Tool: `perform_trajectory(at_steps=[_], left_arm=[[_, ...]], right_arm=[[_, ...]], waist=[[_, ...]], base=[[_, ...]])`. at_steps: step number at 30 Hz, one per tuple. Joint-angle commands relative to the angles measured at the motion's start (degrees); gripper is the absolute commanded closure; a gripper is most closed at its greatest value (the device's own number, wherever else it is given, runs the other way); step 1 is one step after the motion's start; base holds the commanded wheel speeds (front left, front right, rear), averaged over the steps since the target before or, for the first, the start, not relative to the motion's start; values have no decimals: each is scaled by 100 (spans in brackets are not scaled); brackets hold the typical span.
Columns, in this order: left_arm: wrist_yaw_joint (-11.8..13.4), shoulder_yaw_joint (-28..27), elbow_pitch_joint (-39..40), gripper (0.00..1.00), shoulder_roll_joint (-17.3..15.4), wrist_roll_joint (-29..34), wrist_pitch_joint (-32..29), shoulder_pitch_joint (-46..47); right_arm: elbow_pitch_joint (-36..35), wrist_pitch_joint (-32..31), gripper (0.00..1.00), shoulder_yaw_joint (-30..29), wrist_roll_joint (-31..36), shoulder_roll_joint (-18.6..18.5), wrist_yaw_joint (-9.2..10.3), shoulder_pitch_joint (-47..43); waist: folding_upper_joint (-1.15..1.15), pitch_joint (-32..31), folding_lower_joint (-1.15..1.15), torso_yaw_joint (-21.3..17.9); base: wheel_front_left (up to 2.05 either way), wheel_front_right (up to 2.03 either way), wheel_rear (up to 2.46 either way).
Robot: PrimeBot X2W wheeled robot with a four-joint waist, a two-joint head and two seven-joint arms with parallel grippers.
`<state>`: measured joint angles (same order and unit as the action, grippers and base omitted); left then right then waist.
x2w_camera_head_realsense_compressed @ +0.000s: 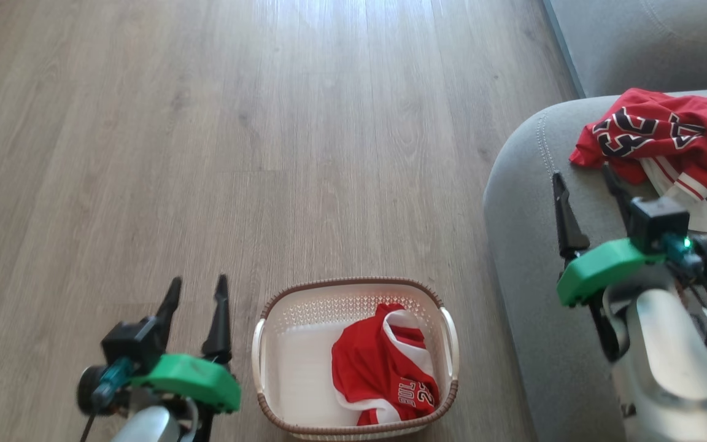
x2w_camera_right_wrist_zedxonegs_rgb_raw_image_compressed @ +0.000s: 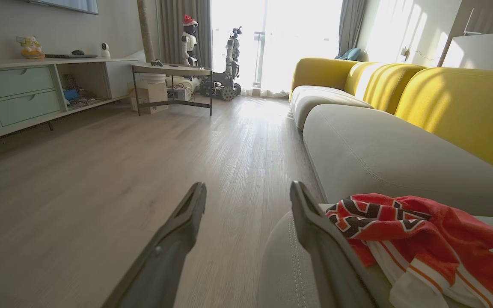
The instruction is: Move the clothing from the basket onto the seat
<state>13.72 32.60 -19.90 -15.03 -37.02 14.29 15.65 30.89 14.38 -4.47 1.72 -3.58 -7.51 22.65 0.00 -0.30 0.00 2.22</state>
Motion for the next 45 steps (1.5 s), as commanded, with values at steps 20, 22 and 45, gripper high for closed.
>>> perform_trajectory(at_steps=[20,22,45], left_arm=[[82,-1307,766,0,-160,629,71,-1323],[69,-1356,755,0,-142,669,71,-1383],[-201,-1520,582,0,13,911,71,-1586]], right_arm=[[-1362,-208,0,670,-1132,69,2,-1567],[-1355,-204,0,668,-1207,69,2,-1653],[-1290,-105,0,665,-1349,70,2,-1882]], waist=[[0,-200,0,93],[0,-227,0,108],[0,-338,0,94]], base=[[0,0,0],[0,0,0],[0,0,0]])
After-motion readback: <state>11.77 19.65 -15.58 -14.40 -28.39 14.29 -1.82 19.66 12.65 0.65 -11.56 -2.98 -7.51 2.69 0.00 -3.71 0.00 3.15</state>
